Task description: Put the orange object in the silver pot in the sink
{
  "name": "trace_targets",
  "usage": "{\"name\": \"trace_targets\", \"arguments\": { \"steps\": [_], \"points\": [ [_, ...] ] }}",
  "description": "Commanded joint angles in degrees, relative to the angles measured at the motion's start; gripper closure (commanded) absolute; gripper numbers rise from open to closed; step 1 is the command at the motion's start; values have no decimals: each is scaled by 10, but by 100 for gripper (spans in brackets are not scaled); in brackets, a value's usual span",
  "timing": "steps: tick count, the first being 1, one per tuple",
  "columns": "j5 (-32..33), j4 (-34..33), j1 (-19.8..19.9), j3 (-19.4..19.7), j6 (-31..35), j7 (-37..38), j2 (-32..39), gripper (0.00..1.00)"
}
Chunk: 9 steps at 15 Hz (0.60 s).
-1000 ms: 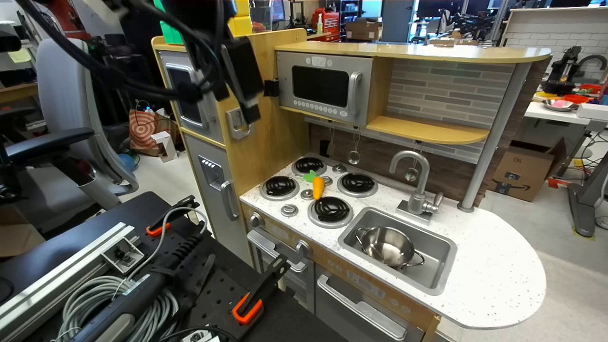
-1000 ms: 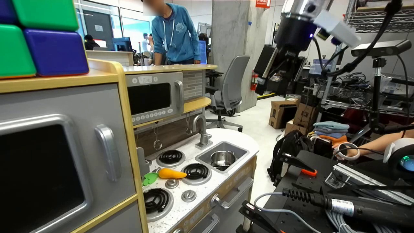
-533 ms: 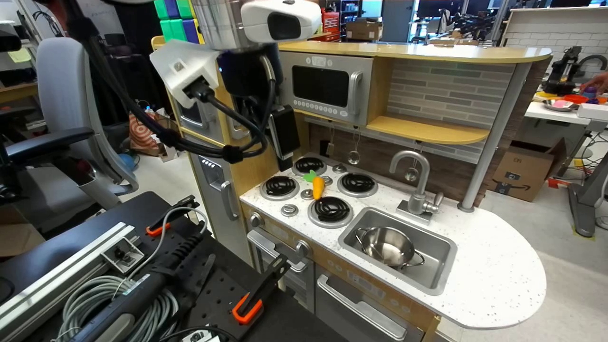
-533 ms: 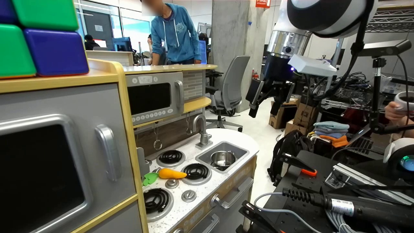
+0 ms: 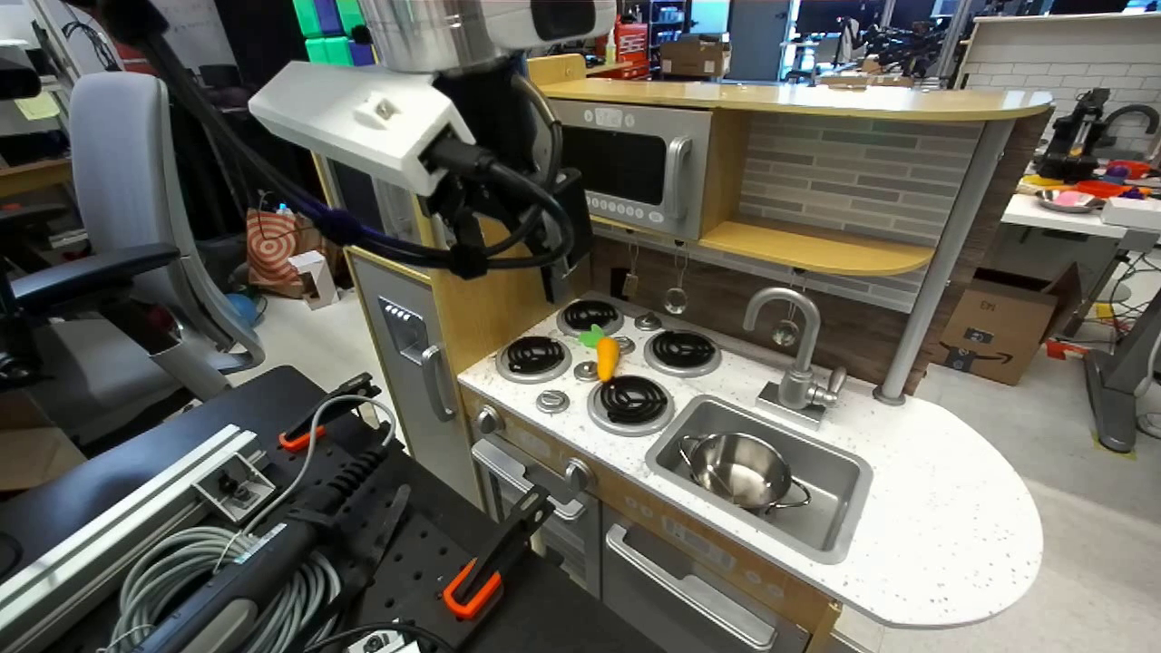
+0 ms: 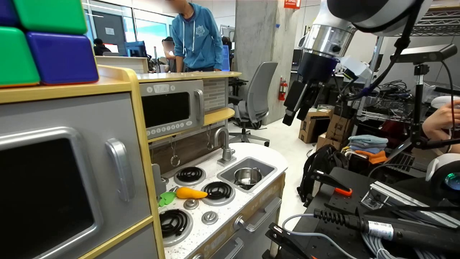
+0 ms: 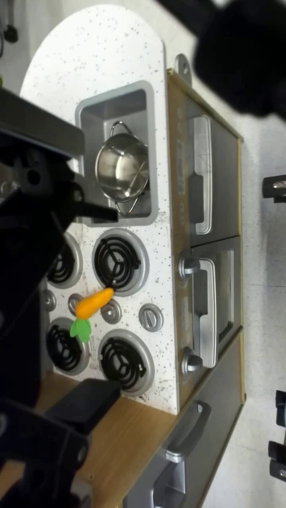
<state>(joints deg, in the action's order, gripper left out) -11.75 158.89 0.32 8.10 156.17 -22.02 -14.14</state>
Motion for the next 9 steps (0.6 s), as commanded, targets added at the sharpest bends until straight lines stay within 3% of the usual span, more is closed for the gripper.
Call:
{"name": "trace_targets", "arguments": {
  "steps": [1, 5, 6, 7, 9],
  "points": [
    [-58, 4, -57, 61, -17, -154, -37, 0],
    [-100, -13, -98, 106, -57, -310, -19, 0],
    [-110, -22, -89, 94, -87, -274, -9, 0],
    [-86, -4, -68, 75, -48, -258, -15, 0],
    [-93, -9, -67, 73, -71, -260, -14, 0]
  ]
}}
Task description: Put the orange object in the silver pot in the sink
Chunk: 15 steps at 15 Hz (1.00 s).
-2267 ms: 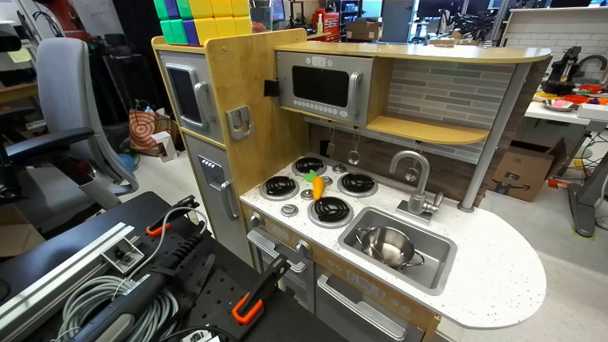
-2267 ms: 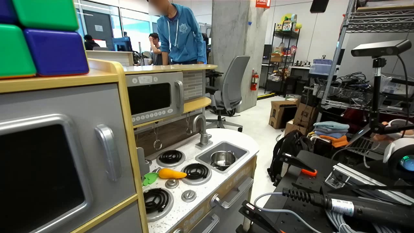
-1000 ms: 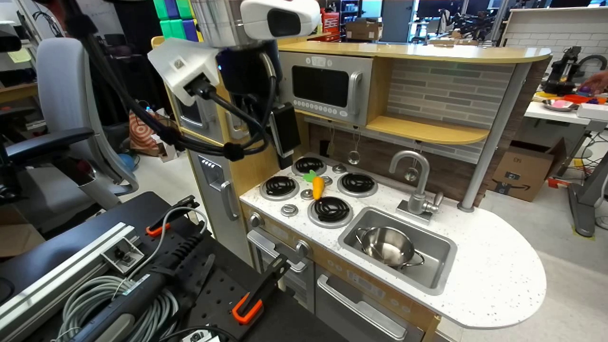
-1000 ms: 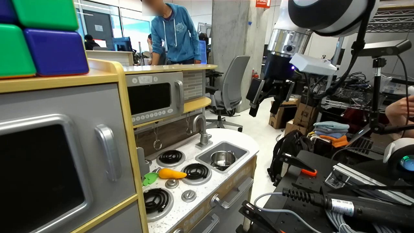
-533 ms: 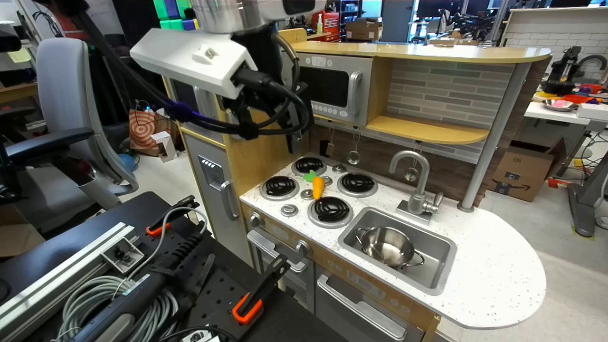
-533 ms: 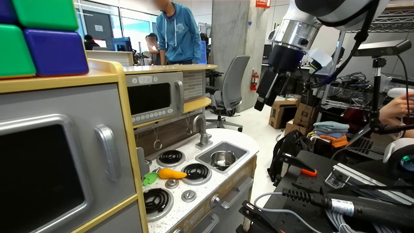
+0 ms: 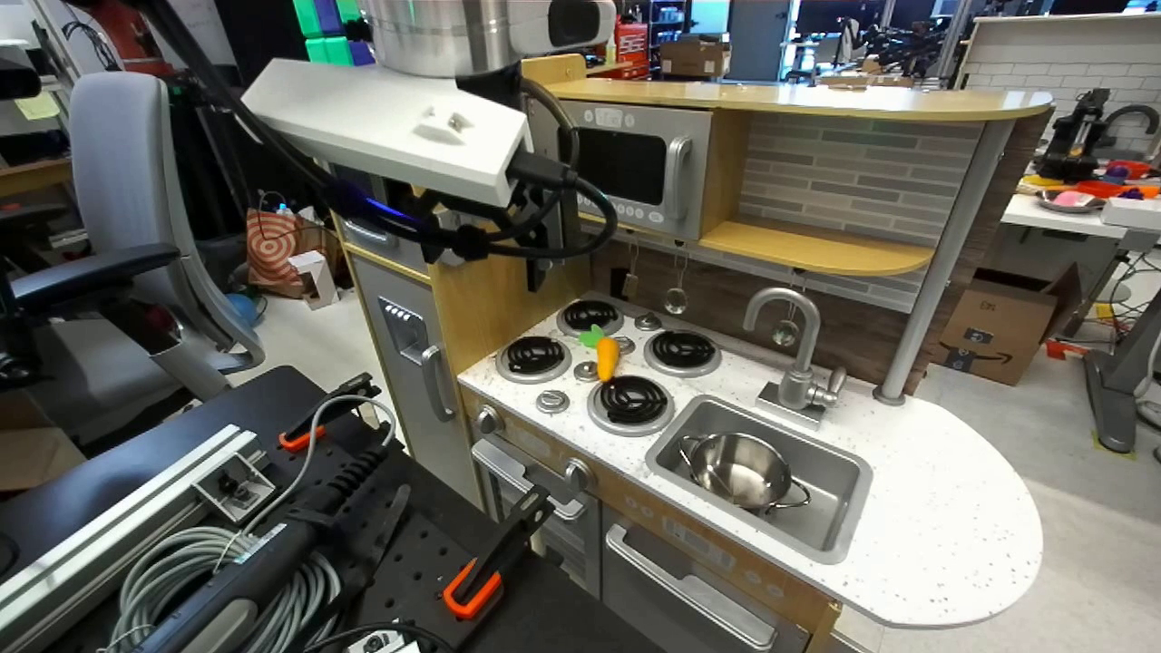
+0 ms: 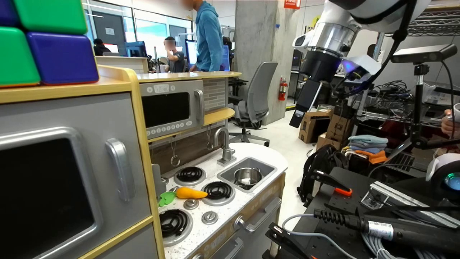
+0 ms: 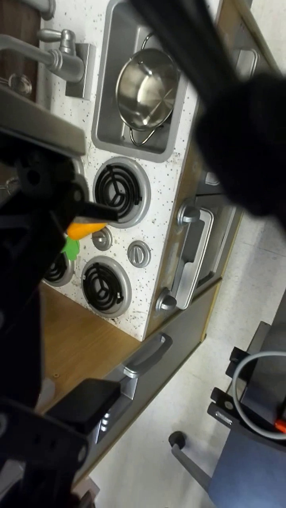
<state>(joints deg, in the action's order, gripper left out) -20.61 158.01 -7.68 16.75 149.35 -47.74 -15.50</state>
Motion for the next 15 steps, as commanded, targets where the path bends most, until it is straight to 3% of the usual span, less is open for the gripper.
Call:
{"name": "trace_targets", "arguments": {
  "steps": [1, 4, 8, 11, 15],
  "points": [
    [-5, -2, 12, -14, -4, -3, 1, 0],
    [1, -7, 14, -28, 64, 17, 57, 0],
    [-57, -48, -22, -19, 143, 7, 151, 0],
    [-159, -115, -37, -27, 150, -37, 231, 0],
    [-243, -231, -13, -55, 118, -55, 352, 0]
  ]
}}
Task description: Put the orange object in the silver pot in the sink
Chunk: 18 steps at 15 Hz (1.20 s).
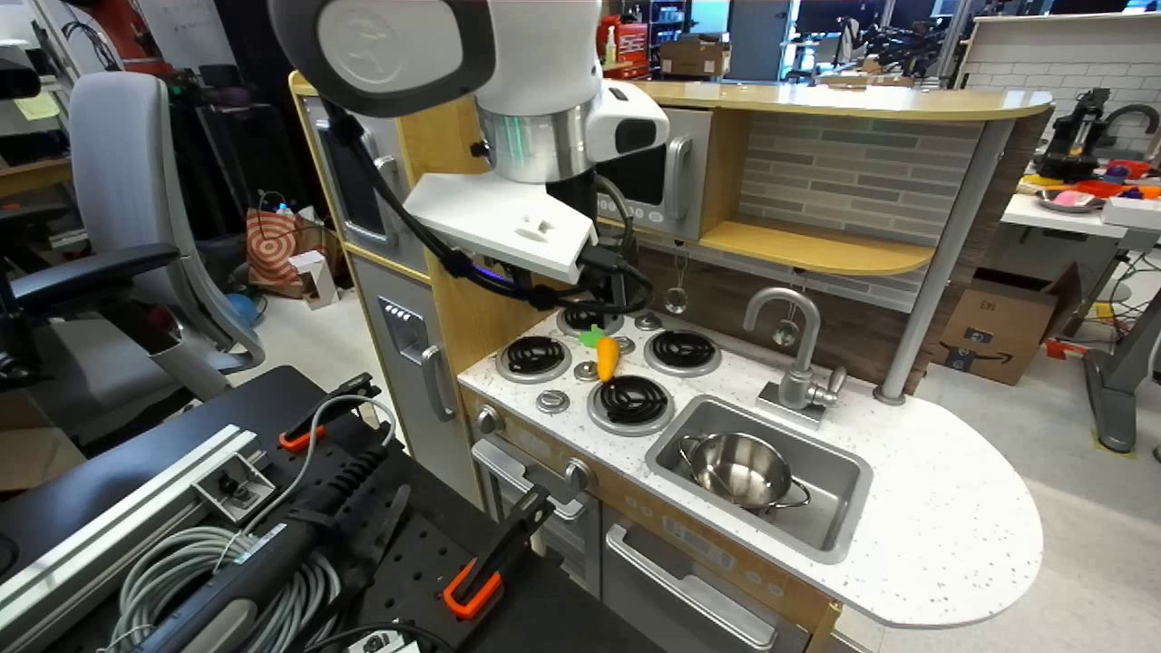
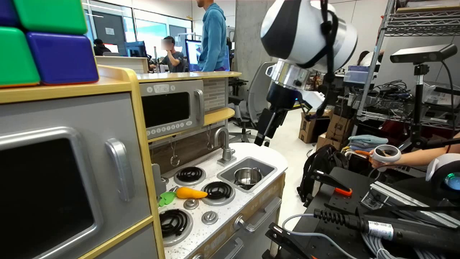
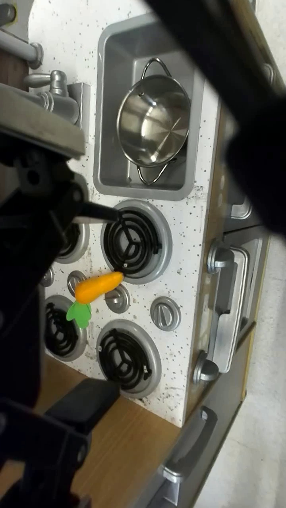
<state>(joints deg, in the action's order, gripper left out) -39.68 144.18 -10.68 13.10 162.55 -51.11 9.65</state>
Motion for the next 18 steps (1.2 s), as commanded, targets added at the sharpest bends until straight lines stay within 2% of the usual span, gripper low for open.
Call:
{"name": "trace_targets", "arguments": {
  "steps": [1, 6, 7, 12, 13, 18],
  "points": [
    [-58, -119, 21, -24, -18, -19, 131, 0],
    [-54, -219, 37, -45, -30, -4, 231, 0],
    [-36, -171, 21, -31, -12, 1, 198, 0],
    [-36, -181, 22, -31, -12, 1, 214, 0],
    [-44, -177, 25, -38, 6, -9, 216, 0],
    [-52, -203, 17, -43, 18, 25, 247, 0]
  ]
}}
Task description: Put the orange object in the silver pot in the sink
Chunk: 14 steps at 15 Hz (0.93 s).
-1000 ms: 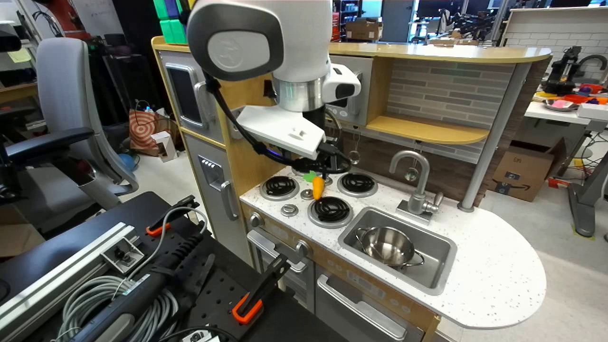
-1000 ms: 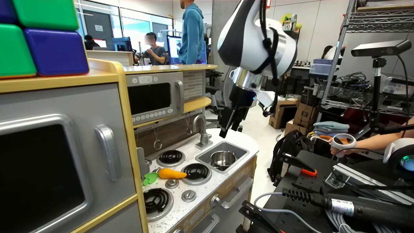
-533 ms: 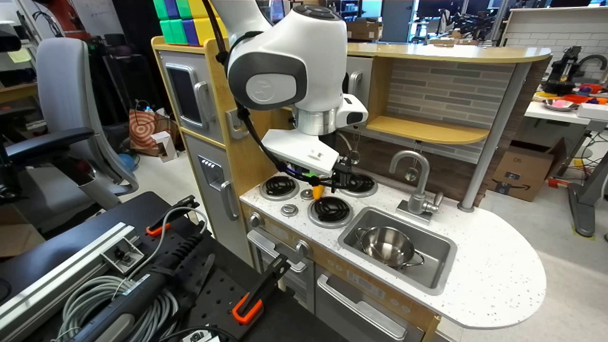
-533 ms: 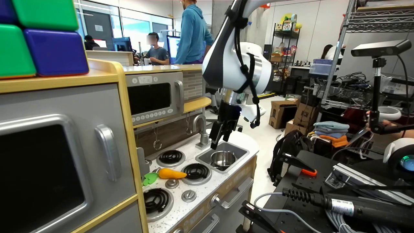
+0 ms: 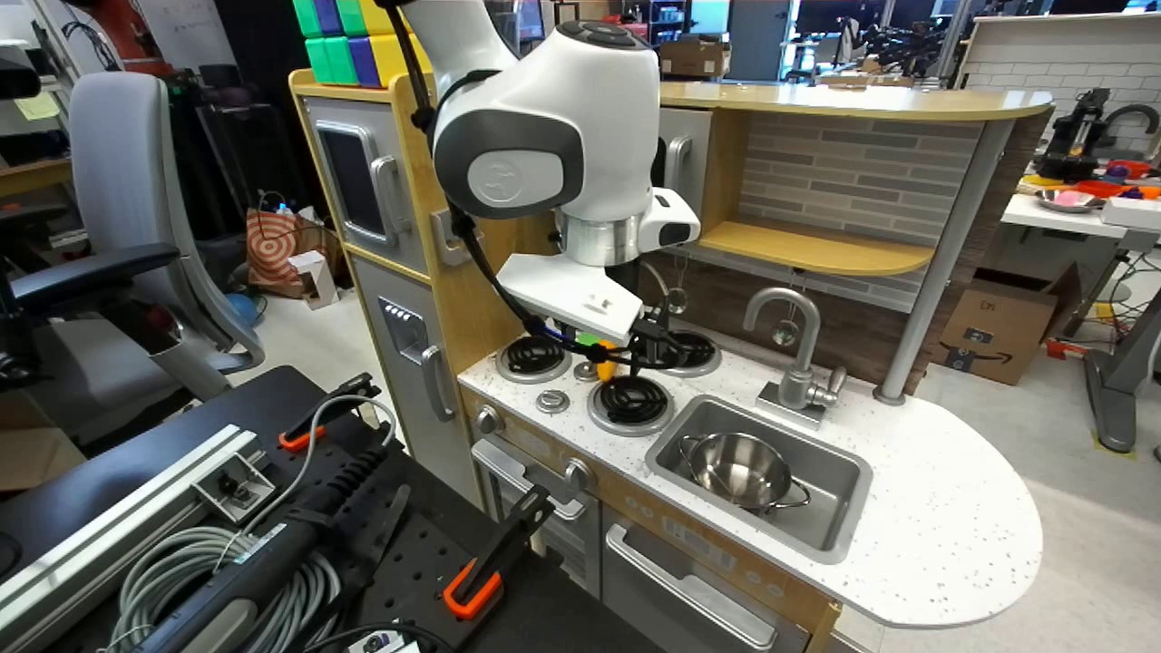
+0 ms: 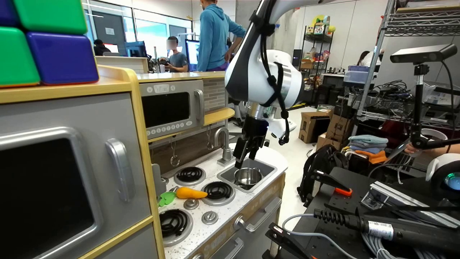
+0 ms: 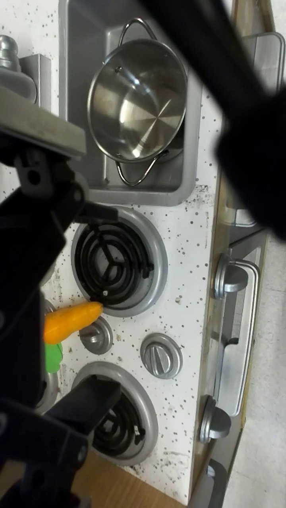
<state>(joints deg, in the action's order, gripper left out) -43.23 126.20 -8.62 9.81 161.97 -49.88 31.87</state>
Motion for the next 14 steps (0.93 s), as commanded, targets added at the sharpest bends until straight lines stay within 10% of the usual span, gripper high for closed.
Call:
{"name": "trace_targets", "arguments": {
  "steps": [1, 13, 14],
  "points": [
    [-23, -34, 2, -20, 31, 7, 33, 0],
    [-3, -203, -25, -46, 124, 53, 212, 0],
    [92, -208, 14, -81, 151, 127, 222, 0]
  ]
}}
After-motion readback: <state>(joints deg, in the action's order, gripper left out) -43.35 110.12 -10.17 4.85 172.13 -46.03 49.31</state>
